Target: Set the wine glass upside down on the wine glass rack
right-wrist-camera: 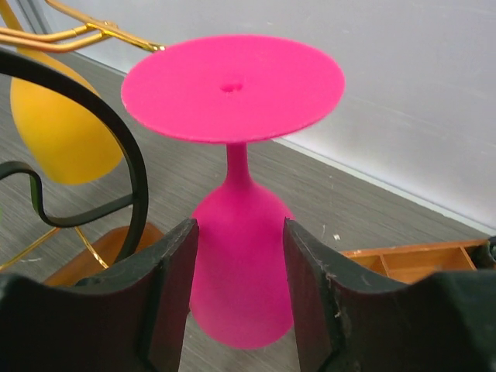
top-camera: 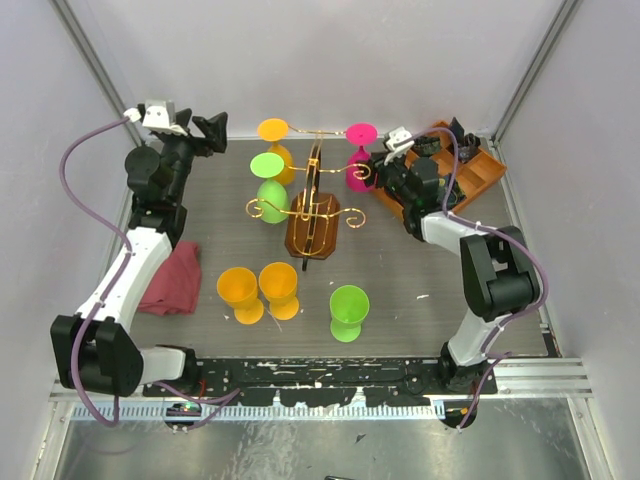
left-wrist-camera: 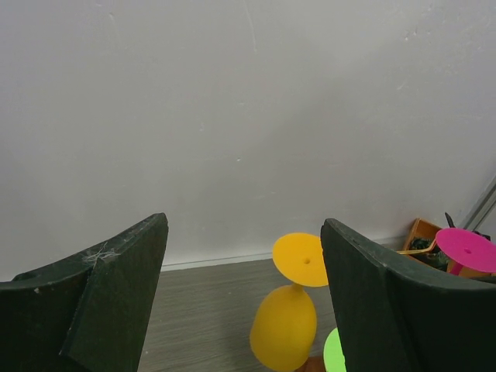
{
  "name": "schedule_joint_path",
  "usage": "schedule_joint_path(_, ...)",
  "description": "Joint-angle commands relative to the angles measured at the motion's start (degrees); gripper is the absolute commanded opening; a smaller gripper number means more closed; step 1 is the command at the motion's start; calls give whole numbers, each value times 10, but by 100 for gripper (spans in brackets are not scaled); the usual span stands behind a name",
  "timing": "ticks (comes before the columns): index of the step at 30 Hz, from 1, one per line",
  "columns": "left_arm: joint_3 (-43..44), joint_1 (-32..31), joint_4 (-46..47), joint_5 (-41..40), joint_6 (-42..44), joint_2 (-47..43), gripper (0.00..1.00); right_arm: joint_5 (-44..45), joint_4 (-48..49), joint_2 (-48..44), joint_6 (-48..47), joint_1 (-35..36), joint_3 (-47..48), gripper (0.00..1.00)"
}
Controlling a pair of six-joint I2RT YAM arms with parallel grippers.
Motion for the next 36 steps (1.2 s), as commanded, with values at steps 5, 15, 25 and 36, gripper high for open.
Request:
schedule_joint_path(5, -7, 3, 7, -6, -1, -31, 87, 48, -8, -68, -4, -18, -42, 54)
schedule_joint_path(15, 4, 7, -1, -30, 4, -30, 91, 107, -263, -269, -14, -25, -33, 54)
schedule_joint_path(25, 83, 10, -94, 10, 2, 18, 99, 97, -653, -356, 62, -25, 106, 59)
schedule_joint_path(36, 167, 11, -347, 21, 65, 8, 98, 96, -870, -369, 116, 1, 182, 59)
